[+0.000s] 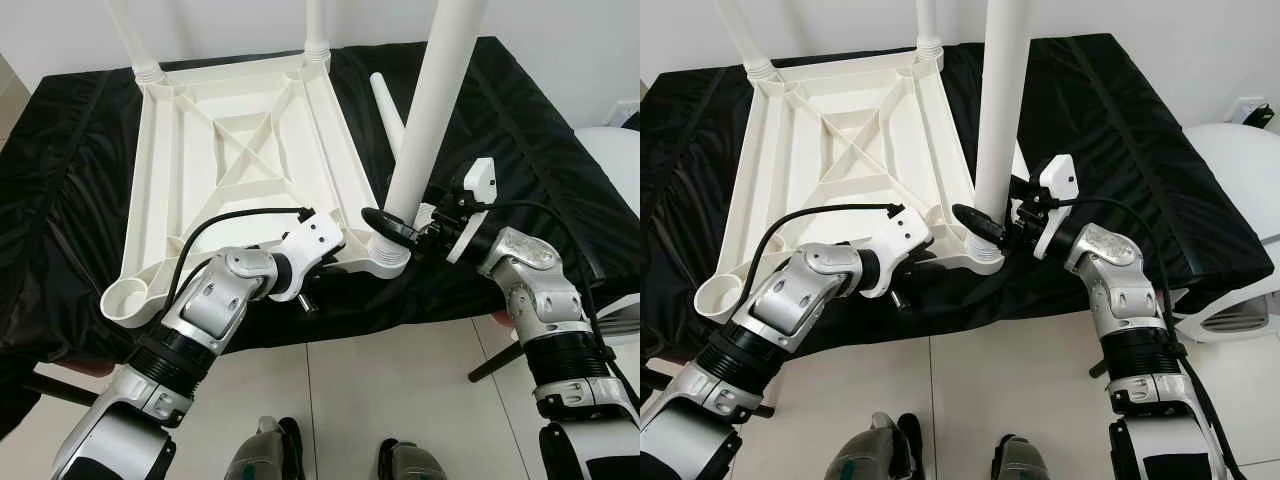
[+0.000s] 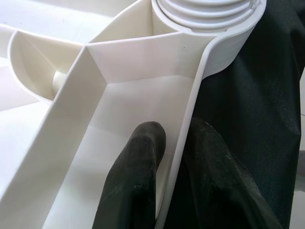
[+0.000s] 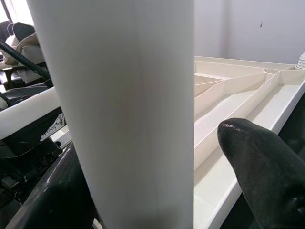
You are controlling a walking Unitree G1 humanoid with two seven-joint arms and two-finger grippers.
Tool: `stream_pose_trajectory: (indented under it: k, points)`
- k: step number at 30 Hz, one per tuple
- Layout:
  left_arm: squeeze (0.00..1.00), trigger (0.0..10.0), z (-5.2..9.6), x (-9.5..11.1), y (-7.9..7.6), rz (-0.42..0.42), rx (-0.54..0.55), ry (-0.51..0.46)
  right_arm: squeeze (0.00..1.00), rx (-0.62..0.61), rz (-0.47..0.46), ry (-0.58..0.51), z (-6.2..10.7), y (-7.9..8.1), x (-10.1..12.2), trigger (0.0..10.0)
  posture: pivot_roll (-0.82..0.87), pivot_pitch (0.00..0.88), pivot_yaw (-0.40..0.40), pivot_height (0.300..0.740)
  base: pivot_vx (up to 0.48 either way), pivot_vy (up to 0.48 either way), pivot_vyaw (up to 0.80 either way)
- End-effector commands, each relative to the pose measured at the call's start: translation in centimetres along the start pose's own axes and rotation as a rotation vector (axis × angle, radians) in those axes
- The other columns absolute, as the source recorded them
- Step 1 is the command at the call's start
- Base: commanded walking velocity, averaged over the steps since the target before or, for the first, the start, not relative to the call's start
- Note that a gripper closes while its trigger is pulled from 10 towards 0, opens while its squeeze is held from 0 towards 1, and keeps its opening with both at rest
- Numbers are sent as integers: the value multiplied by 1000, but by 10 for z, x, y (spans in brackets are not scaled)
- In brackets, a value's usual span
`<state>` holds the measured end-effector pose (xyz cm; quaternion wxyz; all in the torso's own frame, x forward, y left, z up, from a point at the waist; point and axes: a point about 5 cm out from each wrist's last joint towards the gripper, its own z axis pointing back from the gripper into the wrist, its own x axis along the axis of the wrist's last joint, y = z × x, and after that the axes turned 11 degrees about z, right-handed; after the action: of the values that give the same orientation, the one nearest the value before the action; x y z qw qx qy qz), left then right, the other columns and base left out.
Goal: Building children table
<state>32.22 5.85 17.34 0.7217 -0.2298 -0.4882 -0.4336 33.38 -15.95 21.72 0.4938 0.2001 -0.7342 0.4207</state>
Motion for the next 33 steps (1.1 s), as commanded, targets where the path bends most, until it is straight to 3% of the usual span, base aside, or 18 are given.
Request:
stream_pose_trajectory:
  k: [1, 6, 7, 10, 11, 12, 17, 18, 19, 33]
  points:
    - [0, 0, 2, 2, 0, -10, -22, -23, 0, -9, -11, 18, 4, -1, -4, 10000, -59, 174, 52, 740, 0, 0, 0]
    - [0, 0, 2, 2, 0, -11, -23, -22, 0, -6, -10, 23, 6, -1, -4, 10000, -60, 177, 48, 740, 0, 0, 0]
    - [0, 10000, 2, 1, 1, -16, -20, -10, 0, -3, -10, 29, 7, -1, -5, 10000, -60, 178, 45, 740, 0, 0, 0]
    - [0, 10000, 2, 0, 2, -17, -16, 1, 0, 3, -14, 35, 9, -1, -6, 10000, -61, 180, 43, 740, 0, 0, 0]
    - [0, 10000, 2, 1, 2, -17, -13, 2, 0, 2, -26, 33, 10, 0, -6, 863, -63, 181, 42, 740, 0, 0, 0]
    - [0, 10000, 2, 1, 2, -16, -12, 1, 0, 0, -34, 31, 10, 0, -6, 0, -63, 181, 41, 740, 0, 0, 0]
    - [0, 10000, 2, 1, 4, -15, -4, 2, 0, -2, -30, 34, 10, 0, -7, 0, -64, 182, 40, 740, 0, 0, 0]
    - [0, 10000, 2, 1, 4, -15, -4, 2, 0, -2, -27, 38, 11, 0, -7, 706, -65, 182, 38, 740, 0, 0, 0]
    - [0, 10000, 2, 1, 4, -15, -4, 2, 0, -6, -25, 45, 11, 0, -7, 10000, -67, 182, 37, 740, 0, 0, 0]
    - [0, 10000, 3, -2, 2, -1, 8, 0, 0, -93, -34, 45, 10, 10, -8, 10000, -68, 179, 30, 740, 0, 0, 0]
